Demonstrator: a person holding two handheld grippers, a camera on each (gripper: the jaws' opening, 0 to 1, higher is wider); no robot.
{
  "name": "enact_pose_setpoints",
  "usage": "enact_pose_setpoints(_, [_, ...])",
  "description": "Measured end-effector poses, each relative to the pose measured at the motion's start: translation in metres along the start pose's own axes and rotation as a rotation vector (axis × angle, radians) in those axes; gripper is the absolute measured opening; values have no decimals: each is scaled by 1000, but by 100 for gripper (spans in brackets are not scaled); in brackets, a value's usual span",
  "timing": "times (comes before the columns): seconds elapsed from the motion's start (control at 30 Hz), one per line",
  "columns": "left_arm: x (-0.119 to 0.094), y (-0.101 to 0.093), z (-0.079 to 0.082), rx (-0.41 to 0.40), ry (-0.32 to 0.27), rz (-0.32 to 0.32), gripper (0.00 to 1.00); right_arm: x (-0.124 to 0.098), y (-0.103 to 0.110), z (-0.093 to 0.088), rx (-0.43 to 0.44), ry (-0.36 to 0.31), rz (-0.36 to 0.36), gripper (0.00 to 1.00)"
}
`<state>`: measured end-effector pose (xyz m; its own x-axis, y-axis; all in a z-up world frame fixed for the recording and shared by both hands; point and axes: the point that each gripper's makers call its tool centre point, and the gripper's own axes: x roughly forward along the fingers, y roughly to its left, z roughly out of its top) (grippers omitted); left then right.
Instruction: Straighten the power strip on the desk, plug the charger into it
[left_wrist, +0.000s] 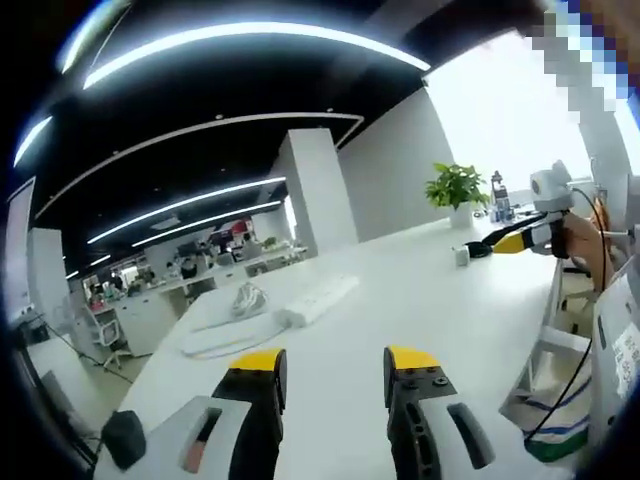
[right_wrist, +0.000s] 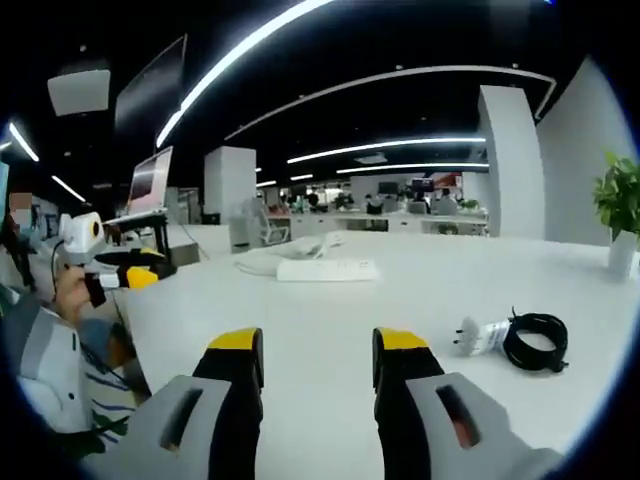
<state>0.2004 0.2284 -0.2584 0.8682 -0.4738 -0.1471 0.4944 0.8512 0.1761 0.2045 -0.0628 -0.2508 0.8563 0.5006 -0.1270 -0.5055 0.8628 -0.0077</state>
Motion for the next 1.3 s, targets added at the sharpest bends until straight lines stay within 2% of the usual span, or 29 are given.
enact_pose_setpoints(0.2, [2, -6, -2, 21, 18, -22, 39, 3, 1, -3, 4, 11, 11, 43])
enact_pose_setpoints(0.43, [2, -8, 1, 5, 2, -31, 39, 4, 3, -6, 3, 17, 12, 43])
enact_pose_setpoints(0.67, [1, -8, 12, -40, -51, -31, 38, 5, 4, -8, 1, 23, 18, 43])
enact_pose_setpoints(0.83, [1, -12, 11, -23, -44, -45, 38, 6, 8, -9, -3, 25, 23, 43])
enact_pose_setpoints(0.93, [2, -10, 6, -9, -17, -41, 38, 6, 8, -10, -3, 26, 22, 43])
enact_pose_setpoints(1.2, [-2, -15, 8, -31, -34, -85, 37, 6, 7, -10, -2, 29, 22, 43])
enact_pose_setpoints(1.3, [-2, -20, 5, -32, -16, -117, 36, 6, 8, -11, -4, 30, 23, 43])
